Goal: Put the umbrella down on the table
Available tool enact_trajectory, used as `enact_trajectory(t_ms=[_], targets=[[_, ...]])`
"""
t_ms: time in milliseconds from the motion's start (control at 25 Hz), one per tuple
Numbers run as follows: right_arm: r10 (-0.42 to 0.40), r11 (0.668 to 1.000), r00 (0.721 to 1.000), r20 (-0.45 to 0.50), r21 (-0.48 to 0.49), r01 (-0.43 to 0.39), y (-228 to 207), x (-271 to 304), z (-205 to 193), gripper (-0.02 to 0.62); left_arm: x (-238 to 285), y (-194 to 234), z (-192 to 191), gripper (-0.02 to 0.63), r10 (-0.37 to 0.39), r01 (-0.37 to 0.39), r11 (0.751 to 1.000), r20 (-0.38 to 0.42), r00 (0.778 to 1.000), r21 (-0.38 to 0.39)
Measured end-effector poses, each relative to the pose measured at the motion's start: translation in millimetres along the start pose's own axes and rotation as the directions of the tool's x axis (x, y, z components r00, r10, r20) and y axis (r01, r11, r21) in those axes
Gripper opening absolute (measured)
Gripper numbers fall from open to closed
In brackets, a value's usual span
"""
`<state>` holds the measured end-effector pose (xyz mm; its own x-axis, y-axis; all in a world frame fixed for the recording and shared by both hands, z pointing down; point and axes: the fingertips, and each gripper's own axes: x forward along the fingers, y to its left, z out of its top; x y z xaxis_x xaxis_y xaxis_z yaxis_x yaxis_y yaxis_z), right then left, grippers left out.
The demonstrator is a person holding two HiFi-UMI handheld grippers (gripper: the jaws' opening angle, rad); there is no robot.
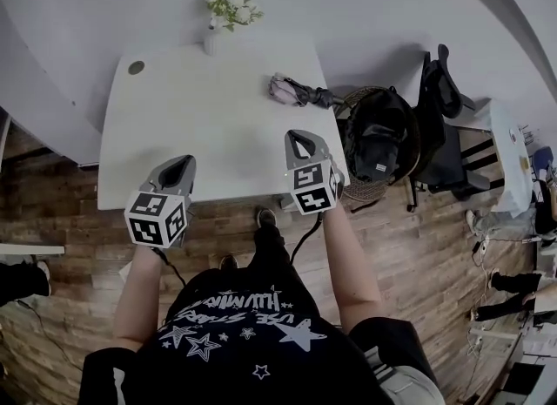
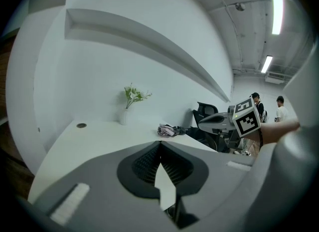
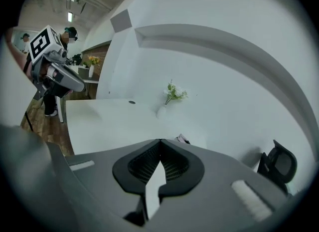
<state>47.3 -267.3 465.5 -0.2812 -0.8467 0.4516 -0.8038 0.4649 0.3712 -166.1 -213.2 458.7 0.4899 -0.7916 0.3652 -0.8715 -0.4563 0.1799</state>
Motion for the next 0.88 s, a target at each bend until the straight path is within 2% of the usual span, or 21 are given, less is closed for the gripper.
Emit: enact_trajectory(t_ms=[400,680,880], targets=[[-0.056,0.997,0.998,-0.002,0.048,0.056,29,-38,-3,0.015,-28,-3,-14,0.003,-0.042,0.042,0.999,0.011,0.999,-0.008],[-0.05,0.997,0.999,0.001,0.052,0.05,32,-36,-1,0.015,-30,2,-16,0.003,-0.023,0.024,0.999,0.019,1.0,-0.024],[-0.05,0.997,0.999,0.012,0.061,0.049,29,-48,-7,0.015,-32,-11,-18,0.003,-0.014,0.014,1.0,0.021,1.0,-0.014]])
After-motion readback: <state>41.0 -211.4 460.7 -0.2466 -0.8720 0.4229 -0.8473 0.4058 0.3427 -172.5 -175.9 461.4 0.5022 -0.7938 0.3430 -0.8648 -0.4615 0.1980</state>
